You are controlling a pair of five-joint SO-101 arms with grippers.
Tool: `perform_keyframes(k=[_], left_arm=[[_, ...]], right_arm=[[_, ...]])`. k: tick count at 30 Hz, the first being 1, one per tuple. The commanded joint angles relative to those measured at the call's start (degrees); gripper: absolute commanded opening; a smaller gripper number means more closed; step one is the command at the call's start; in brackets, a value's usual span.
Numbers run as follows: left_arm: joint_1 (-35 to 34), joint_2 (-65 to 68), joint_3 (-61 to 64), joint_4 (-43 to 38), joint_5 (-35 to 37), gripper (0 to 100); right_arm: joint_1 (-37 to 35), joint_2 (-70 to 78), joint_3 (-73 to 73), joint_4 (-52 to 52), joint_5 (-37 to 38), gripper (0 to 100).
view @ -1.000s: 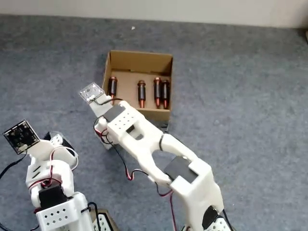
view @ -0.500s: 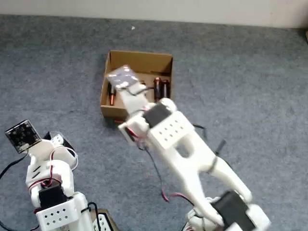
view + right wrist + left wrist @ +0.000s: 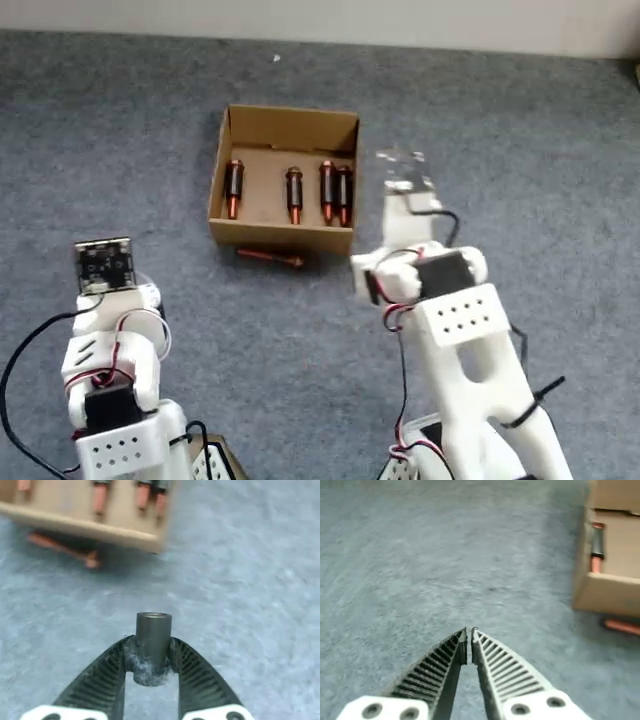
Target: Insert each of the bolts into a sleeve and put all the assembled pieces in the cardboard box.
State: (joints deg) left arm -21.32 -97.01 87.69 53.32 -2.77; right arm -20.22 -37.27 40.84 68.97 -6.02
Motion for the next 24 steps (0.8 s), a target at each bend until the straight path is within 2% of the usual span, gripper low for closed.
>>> perform_keyframes(k=[1, 7, 12, 17, 21, 24], left_arm=[[5.4, 0.1, -8.4, 5.7, -1.4, 7], [19.1, 0.2, -14.6, 12.0, -13.6, 6], [25.2, 5.0, -15.6, 12.5, -19.4, 7], [29.2, 23.0, -24.9, 12.9, -25.0, 7], [33.4, 40.2, -35.1, 14.0, -32.2, 7], [35.5, 51.8, -41.8, 14.6, -36.2, 12]], right_arm=[[6.0, -2.4, 5.7, -8.3, -3.9, 0.4], [8.7, -2.4, 15.9, -20.0, -9.0, 0.4], [8.8, -2.4, 20.0, -23.8, -9.3, 0.4], [8.8, -2.4, 20.2, -23.8, -9.3, 0.4], [10.2, -2.4, 20.4, -23.8, -9.4, 0.4], [12.8, -2.0, 20.4, -24.3, -10.1, 0.4]])
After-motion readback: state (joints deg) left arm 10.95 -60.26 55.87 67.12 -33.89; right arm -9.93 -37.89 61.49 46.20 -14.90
